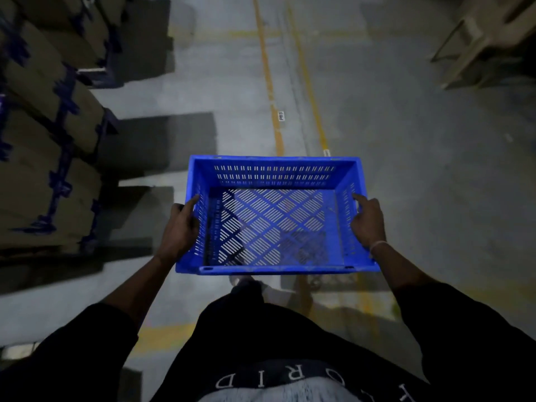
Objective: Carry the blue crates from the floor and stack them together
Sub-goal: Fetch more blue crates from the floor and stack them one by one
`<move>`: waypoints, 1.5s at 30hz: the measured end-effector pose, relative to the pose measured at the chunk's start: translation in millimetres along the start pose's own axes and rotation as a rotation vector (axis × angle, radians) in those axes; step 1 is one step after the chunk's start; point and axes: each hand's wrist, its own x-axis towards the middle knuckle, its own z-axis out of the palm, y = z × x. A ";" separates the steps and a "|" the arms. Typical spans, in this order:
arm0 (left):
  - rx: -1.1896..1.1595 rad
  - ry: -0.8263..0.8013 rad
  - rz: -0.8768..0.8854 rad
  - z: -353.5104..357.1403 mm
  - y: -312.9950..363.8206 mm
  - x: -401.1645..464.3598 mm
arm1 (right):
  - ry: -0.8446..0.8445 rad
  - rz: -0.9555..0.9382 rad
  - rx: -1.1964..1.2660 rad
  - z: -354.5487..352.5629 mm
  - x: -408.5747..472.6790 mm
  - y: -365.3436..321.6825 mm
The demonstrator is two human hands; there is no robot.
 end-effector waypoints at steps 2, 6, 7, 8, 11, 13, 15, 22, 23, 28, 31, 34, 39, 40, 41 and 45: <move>0.002 -0.002 -0.002 -13.8 -4.5 41.1 | -0.008 -0.003 -0.003 8.9 37.6 -26.1; -0.001 0.009 0.017 -47.9 -4.3 123.1 | 0.017 -0.001 0.006 20.7 108.8 -74.4; 0.026 0.022 0.034 -58.2 -2.6 144.3 | 0.018 -0.015 0.015 22.9 126.2 -88.2; 0.041 0.039 0.041 -67.5 -2.4 165.5 | 0.018 -0.016 0.019 25.2 144.0 -101.3; 0.050 0.046 0.026 -88.0 -1.3 222.0 | 0.009 -0.006 0.031 33.8 191.0 -134.7; 0.061 0.046 0.029 -99.3 -2.3 261.0 | 0.011 -0.027 0.046 41.1 225.7 -153.0; 0.074 0.057 0.027 -107.2 -1.5 299.6 | 0.015 -0.028 0.056 49.2 267.0 -169.4; 0.045 0.021 0.048 -118.0 8.8 450.6 | -0.008 -0.063 0.058 78.3 436.6 -218.9; 0.049 0.012 0.057 -120.2 12.1 476.5 | -0.016 -0.072 0.061 80.0 465.4 -228.3; 0.058 0.020 0.011 -141.0 34.7 594.5 | -0.036 -0.107 0.056 70.2 593.0 -277.9; 0.055 0.067 0.010 -156.0 48.3 667.5 | -0.039 -0.118 0.047 58.6 670.3 -312.1; 0.061 0.124 0.015 -162.7 60.2 727.2 | -0.047 -0.151 0.032 56.2 732.3 -340.8; 0.053 0.159 -0.013 -175.3 63.8 840.5 | -0.052 -0.162 0.014 68.3 843.3 -386.4; 0.050 0.150 -0.019 -177.0 62.7 863.4 | -0.054 -0.165 0.011 74.2 864.8 -394.7; 0.050 0.135 -0.028 -180.2 61.2 888.4 | -0.055 -0.170 0.010 80.5 887.3 -404.0; 0.046 0.107 -0.029 -194.8 50.7 1001.4 | -0.049 -0.173 0.028 107.5 981.1 -448.0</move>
